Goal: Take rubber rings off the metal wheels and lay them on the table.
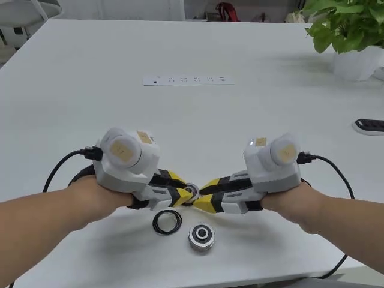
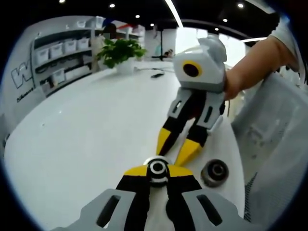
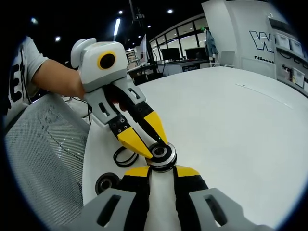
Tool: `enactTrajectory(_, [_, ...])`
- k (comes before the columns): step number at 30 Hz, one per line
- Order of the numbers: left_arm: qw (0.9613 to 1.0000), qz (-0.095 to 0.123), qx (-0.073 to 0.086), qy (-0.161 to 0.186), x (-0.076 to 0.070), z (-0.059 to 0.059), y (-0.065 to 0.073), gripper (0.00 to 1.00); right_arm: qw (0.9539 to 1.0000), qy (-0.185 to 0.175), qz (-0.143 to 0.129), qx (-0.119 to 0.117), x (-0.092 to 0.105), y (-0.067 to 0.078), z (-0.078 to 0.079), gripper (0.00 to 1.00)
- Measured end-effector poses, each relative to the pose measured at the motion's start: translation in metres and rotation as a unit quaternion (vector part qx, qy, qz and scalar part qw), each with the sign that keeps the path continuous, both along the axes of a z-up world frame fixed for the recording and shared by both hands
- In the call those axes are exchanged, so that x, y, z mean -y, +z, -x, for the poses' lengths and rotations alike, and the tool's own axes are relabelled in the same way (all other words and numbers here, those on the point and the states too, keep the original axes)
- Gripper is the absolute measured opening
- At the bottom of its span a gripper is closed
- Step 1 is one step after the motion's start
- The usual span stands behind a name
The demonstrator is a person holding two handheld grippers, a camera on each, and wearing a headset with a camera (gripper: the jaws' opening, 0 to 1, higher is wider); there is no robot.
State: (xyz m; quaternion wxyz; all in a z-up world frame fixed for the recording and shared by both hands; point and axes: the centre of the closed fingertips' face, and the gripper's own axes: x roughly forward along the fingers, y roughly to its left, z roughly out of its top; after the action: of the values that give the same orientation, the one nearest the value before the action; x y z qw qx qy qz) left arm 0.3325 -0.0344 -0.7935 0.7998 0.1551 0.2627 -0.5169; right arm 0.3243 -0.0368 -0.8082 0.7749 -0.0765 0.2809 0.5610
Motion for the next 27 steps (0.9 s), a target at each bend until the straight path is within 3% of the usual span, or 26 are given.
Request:
enactTrajectory(6, [1.0000,0.001,-0.001,0.003,-0.0002,0.0005,0.0006,0.13,1.0000,0.004,0.005,0.001,0.0012,0.0001,0.0011,0.13])
enactTrajectory(8, [1.0000,0.001,-0.001,0.004,-0.0003,0.0007,0.0011,0.13,1.0000,0.004,0.006,0.002,0.0024,0.0002,0.0007,0.10])
enactTrajectory(9, [1.0000,0.001,-0.002,0.004,-0.0002,0.0010,0.0009,0.13,0.9999,-0.001,0.013,0.005,0.0047,-0.0009,-0.0010,0.02])
enactTrajectory(21, [1.0000,-0.002,0.003,0.004,0.0004,0.0023,0.0014,0.13,0.9997,-0.020,0.006,-0.014,0.0050,-0.0010,-0.0036,0.00])
enactTrajectory(27, [1.0000,-0.007,0.005,0.003,-0.0001,0.0022,0.0007,0.12,0.9987,-0.037,-0.007,-0.035,0.0074,0.0004,-0.0054,0.00])
